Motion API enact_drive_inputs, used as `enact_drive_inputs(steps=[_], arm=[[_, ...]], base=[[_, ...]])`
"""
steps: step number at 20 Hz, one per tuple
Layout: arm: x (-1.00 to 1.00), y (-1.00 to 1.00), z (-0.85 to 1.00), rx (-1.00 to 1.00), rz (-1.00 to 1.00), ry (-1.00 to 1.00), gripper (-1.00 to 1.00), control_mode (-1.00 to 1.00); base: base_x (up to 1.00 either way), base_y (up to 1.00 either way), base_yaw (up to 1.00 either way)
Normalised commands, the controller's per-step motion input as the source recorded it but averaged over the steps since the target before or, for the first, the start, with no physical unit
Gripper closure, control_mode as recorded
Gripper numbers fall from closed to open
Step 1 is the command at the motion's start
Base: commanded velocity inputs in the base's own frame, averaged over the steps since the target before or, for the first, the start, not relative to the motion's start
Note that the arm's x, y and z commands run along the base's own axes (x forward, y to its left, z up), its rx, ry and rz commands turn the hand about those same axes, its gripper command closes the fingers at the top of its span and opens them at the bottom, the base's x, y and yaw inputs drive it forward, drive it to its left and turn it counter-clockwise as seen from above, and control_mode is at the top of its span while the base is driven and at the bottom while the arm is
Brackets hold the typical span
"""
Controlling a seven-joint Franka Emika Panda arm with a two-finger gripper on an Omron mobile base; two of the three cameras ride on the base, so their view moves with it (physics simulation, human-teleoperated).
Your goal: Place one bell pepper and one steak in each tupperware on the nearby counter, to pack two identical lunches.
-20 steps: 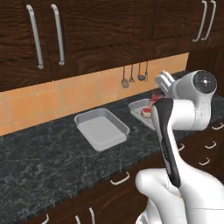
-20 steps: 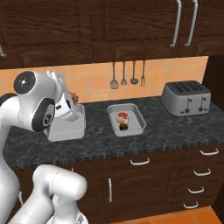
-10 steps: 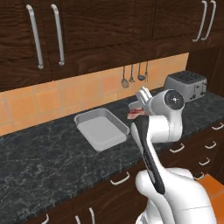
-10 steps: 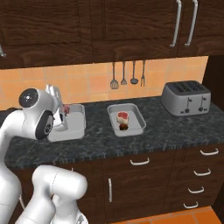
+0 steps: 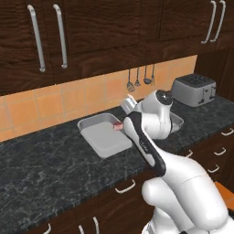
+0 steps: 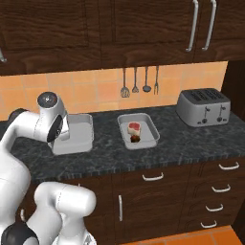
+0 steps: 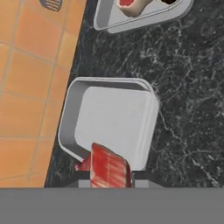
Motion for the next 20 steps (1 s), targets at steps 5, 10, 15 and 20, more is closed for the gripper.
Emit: enact_drive_inputs(steps=[5, 10, 15, 20], arm=[[0.32, 0.18, -0.26, 0.00, 0.00, 0.00, 1.00, -1.00], [0.38, 0.03, -0.48, 0.00, 0.01, -0.01, 1.00, -1.00], [0.73, 0.11, -0.47, 0.00, 0.07, 0.00, 1.00, -1.00], [0.69, 0.33, -0.40, 0.00, 0.09, 0.00, 1.00, -1.00]], base=[[0.00, 0.00, 0.00], [0.00, 0.00, 0.00], [0.00, 0.00, 0.00], [0.00, 0.00, 0.00]])
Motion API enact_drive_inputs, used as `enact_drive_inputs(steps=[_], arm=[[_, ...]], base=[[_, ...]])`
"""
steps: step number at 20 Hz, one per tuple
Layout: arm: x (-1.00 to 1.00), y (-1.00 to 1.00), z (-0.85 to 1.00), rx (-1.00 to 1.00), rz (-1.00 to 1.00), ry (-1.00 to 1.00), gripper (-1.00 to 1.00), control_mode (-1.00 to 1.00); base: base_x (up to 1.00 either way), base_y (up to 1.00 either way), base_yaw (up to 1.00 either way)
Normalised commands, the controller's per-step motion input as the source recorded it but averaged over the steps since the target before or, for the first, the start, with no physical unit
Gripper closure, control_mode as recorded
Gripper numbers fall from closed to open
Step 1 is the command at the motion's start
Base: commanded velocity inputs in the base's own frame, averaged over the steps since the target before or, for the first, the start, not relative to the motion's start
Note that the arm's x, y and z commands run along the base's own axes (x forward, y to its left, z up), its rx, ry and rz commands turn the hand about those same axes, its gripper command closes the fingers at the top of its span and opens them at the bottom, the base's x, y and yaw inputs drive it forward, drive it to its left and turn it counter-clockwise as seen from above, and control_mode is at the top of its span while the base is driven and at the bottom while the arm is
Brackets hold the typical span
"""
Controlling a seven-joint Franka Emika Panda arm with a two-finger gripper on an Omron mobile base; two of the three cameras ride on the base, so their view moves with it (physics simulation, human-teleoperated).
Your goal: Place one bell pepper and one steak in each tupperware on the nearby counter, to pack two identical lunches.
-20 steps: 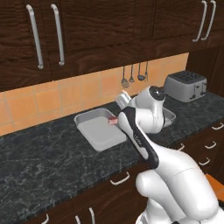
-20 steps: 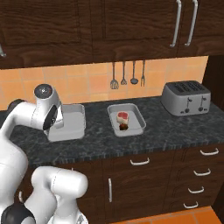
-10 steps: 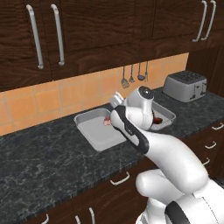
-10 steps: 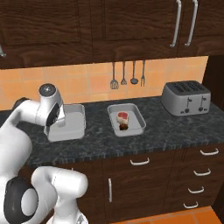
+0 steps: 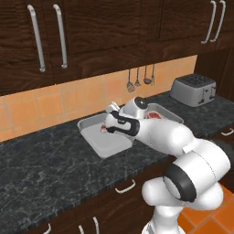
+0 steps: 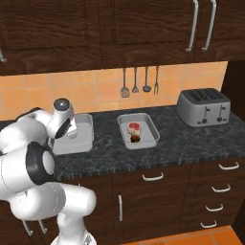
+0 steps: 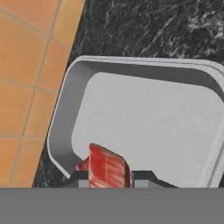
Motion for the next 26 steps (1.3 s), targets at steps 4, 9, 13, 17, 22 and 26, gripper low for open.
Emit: enact_drive_inputs(steps=[4, 9, 13, 17, 22, 26], arm=[[0.71, 0.18, -0.39, 0.00, 0.03, 0.00, 1.00, -1.00], [0.68, 0.29, -0.32, -0.01, 0.00, 0.00, 1.00, -1.00], [0.49, 0.31, -0.14, -0.02, 0.00, -0.02, -1.00, -1.00], [0.20, 0.02, 0.04, 0.00, 0.00, -0.01, -1.00, -1.00], [-0.35, -0.29, 0.86, 0.00, 0.00, 0.00, -1.00, -1.00], [-0.47, -0.46, 0.96, 0.01, 0.00, 0.08, -1.00, -1.00]], base=[[0.00, 0.00, 0.00], [0.00, 0.00, 0.00], [0.00, 0.00, 0.00], [0.00, 0.00, 0.00], [0.00, 0.00, 0.00], [0.00, 0.00, 0.00]])
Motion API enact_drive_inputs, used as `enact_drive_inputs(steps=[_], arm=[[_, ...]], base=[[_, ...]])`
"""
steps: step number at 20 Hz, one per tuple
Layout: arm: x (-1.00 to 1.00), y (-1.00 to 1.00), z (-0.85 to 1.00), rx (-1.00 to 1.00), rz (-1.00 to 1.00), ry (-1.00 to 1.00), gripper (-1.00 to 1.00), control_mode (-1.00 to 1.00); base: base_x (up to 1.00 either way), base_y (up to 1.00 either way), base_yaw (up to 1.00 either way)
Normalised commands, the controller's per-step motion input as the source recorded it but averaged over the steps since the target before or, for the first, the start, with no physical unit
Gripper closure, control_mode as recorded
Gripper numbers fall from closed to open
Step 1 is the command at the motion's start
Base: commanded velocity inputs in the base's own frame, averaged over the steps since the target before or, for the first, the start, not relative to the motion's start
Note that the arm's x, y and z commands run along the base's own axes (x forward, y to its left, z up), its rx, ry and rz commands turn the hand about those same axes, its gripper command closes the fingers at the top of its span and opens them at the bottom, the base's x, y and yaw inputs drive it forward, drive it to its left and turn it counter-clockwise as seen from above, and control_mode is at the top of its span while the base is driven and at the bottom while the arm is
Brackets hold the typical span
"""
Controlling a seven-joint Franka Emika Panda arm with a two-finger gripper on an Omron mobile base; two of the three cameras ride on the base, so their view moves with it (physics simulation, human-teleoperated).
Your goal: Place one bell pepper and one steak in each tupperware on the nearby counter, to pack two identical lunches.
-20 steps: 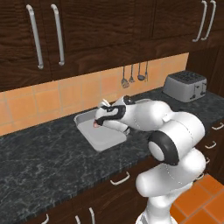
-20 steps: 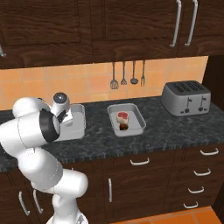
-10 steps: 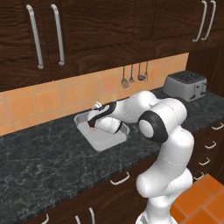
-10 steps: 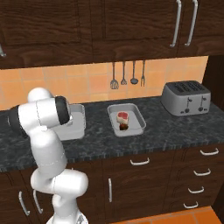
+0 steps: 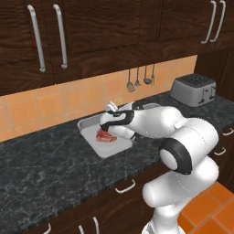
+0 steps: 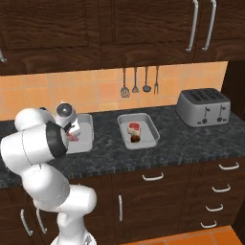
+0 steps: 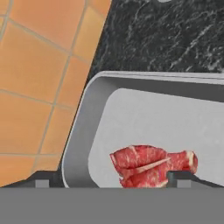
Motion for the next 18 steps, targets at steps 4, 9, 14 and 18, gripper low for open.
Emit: enact_drive_inputs(steps=[4, 9, 14, 18], arm=[[-0.53, -0.34, 0.87, -0.03, 0.04, 0.10, -1.00, -1.00], [-0.61, -0.26, 0.90, -0.21, 0.26, 0.08, -1.00, -1.00], [-0.92, -0.51, 0.28, -0.44, 0.31, 0.03, -1.00, -1.00], [-1.00, -0.69, 0.00, -0.40, 0.26, -0.11, -1.00, -1.00]], base=[[0.00, 0.00, 0.00], [0.00, 0.00, 0.00], [0.00, 0.00, 0.00], [0.00, 0.00, 0.00]])
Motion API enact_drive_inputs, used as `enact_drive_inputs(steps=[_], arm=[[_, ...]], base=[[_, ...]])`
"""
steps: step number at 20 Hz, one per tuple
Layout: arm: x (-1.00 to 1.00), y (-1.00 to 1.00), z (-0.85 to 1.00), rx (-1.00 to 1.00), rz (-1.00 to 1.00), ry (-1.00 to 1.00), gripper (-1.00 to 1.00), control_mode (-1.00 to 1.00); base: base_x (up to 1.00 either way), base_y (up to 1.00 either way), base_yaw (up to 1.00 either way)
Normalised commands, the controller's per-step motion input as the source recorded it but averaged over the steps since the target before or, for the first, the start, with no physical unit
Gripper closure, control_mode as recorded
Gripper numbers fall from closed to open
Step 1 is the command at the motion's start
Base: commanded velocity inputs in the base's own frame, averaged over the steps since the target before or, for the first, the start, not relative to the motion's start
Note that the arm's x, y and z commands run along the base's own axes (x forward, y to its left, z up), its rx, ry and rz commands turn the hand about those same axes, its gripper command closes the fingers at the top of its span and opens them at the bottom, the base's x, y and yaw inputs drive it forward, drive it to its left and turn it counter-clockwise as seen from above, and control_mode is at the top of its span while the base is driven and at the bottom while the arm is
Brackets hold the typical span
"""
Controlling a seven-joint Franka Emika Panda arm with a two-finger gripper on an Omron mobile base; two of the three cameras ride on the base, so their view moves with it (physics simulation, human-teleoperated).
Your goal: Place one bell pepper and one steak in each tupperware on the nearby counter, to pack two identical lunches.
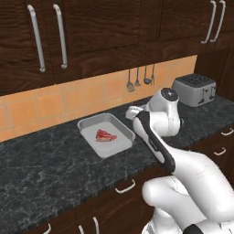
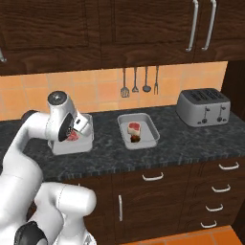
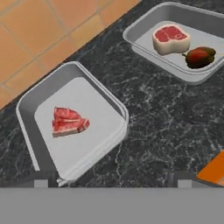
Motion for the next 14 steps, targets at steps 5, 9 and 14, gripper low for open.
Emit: enact_drive_inputs(steps=[5, 9, 14], arm=[[-0.87, -0.21, 0.00, -0.20, 0.13, -0.10, -1.00, -1.00], [-1.00, 0.00, 0.00, -0.11, 0.08, -0.07, -1.00, -1.00], [-0.38, 0.00, 0.00, -0.02, 0.01, -0.02, -1.00, 1.00]], base=[[0.00, 0.00, 0.00], [0.00, 0.00, 0.00], [-0.48, -0.05, 0.00]])
